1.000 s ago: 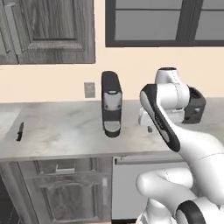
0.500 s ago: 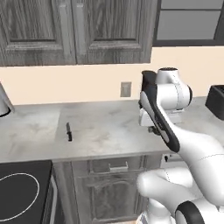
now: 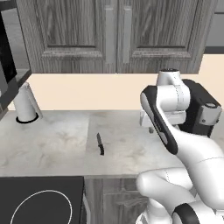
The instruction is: Retrieve the butter from the fridge and place it on a plate on the dining table. Then retrieve the butter knife by the fridge and place it near the plate.
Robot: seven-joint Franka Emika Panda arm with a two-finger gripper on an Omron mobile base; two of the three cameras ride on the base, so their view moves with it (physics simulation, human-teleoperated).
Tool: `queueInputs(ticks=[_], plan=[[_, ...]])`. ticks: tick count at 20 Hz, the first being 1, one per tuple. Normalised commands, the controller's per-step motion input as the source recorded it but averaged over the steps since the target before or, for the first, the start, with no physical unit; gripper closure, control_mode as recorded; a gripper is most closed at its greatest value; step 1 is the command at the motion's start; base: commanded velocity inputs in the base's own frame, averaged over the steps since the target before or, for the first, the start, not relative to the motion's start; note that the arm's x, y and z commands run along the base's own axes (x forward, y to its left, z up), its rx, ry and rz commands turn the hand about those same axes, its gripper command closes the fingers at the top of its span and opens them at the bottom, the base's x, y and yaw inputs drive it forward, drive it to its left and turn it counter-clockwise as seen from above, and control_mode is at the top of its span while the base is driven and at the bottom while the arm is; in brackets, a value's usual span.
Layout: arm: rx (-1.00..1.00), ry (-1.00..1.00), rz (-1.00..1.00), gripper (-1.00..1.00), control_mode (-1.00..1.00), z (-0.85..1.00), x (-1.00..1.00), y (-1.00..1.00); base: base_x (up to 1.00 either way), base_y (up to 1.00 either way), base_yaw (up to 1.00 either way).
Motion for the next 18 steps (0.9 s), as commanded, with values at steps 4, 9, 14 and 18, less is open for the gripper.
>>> queueInputs(ticks=[4,9,14,18], plan=[[0.00,0.00,0.00,-1.00,1.00,0.00,0.00,0.00,0.41,0.41,0.24],[0.00,0.00,0.00,-1.00,1.00,0.00,0.00,0.00,0.10,0.70,0.01],[0.00,0.00,0.00,-1.00,1.00,0.00,0.00,0.00,0.01,0.67,-0.04],[0.00,0.00,0.00,-1.00,1.00,0.00,0.00,0.00,0.09,0.46,-0.05]])
